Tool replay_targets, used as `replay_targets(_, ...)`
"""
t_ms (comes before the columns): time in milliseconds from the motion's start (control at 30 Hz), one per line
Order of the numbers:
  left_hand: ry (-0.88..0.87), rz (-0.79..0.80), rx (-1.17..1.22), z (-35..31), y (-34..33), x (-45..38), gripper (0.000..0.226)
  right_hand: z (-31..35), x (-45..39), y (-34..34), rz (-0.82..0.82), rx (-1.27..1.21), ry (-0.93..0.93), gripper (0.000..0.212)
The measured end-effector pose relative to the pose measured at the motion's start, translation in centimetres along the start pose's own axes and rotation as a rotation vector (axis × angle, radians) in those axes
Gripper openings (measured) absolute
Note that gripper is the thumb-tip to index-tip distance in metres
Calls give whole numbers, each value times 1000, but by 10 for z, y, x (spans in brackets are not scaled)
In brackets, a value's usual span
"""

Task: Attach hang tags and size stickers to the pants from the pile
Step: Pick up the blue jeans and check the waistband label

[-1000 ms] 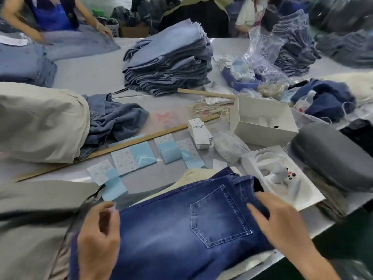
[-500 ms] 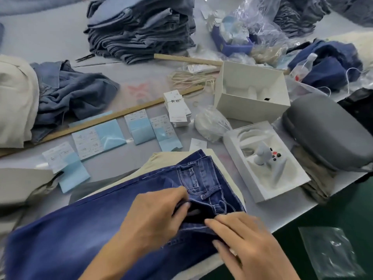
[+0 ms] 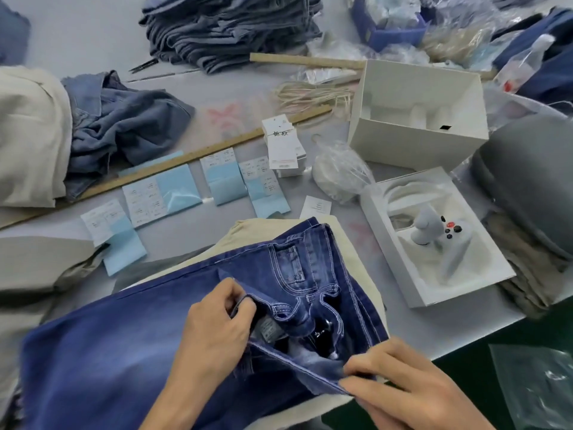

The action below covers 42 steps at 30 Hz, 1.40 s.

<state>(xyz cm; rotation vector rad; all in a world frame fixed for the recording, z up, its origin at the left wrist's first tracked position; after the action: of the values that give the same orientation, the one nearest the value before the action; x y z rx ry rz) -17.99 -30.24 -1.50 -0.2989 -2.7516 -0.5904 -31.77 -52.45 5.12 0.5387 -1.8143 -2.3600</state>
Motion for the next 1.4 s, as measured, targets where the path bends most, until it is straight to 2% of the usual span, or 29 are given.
replay_targets(133, 15, 106, 224, -9, -3, 3, 13, -5, -7, 7, -46, -2, -96, 17)
replay_targets(200, 9, 140, 322, -16, -3, 4, 5, 0, -13, 8, -76, -8, -125, 18)
replay_targets(367, 101, 214, 507, -29, -9, 10, 8, 14, -39, -7, -44, 175, -71, 16)
replay_targets(467, 145, 213, 575, -29, -12, 8, 22, 18, -54, -13, -29, 202, -68, 22)
replay_targets(533, 196, 200, 661, -30, -12, 2, 21, 16, -62, -14, -26, 213, -84, 26)
replay_targets(633, 272, 180, 775, -32, -13, -5, 25, 10, -64, -19, -106, 234, -123, 25)
replay_targets(767, 318, 174, 845, -26, -13, -8, 26, 11, -55, -29, -343, 81, -168, 10)
replay_targets(867, 321, 168, 896, -22, -12, -7, 25, 15, -48, -35, -441, -39, -178, 5)
replay_targets(967, 300, 189, 894, -22, -14, -4, 27, 15, -45, -41, -414, -103, -192, 27)
replay_targets(1100, 269, 178, 876, -25, -14, -2, 28, 26, -39, -41, -401, -121, -129, 24)
replay_targets(1200, 251, 189, 886, -27, -14, 0, 28, 20, -43, -39, -424, -168, -228, 32)
replay_targets(1333, 247, 199, 879, -29, -14, 1, 31, 16, -46, -34, -403, -149, -182, 7)
replay_targets(1400, 249, 188, 878, -30, -14, 1, 31, 20, -46, -31, -403, -182, -174, 8)
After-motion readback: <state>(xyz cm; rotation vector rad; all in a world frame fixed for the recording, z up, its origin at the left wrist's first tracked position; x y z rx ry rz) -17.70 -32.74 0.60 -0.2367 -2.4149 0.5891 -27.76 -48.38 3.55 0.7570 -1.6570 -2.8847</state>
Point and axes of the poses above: each hand's wrist, its own x-axis away from the middle knuckle, its own y-axis out of the back of the hand, z = x × y, the point moved 3 cm from there along -x, towards the middle knuckle, and after that the axes turned 14 degrees about x, right-handed, at the moved point
